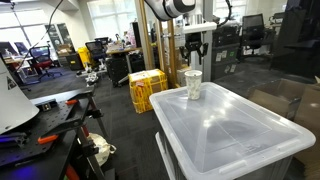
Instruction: Put the marker in the cup on the clear surface
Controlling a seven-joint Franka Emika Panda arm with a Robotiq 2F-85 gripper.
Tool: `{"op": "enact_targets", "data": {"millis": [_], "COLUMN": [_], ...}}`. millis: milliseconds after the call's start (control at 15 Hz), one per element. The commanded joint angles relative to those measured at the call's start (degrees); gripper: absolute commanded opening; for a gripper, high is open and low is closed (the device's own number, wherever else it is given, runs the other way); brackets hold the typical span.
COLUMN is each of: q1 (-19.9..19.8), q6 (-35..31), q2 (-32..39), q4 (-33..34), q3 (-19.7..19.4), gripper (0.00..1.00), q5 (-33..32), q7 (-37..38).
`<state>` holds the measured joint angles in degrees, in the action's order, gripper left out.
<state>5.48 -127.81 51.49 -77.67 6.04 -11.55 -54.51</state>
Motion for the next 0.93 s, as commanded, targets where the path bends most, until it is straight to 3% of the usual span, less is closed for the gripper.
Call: {"op": "enact_targets", "data": {"millis": [0,600,867], "q1": [1.07,1.24,1.12], "q6": [2.05,2.78,3.08], "q2": [2.34,5.48,6.44], "q4": [3.71,6.72,7.74], "q3": [-0.37,-0.31,-0.2], "gripper": [0.59,0.56,0.35], "q5": [-1.3,-0.84,-0.61], "q7": [1.52,1.47,1.42]}}
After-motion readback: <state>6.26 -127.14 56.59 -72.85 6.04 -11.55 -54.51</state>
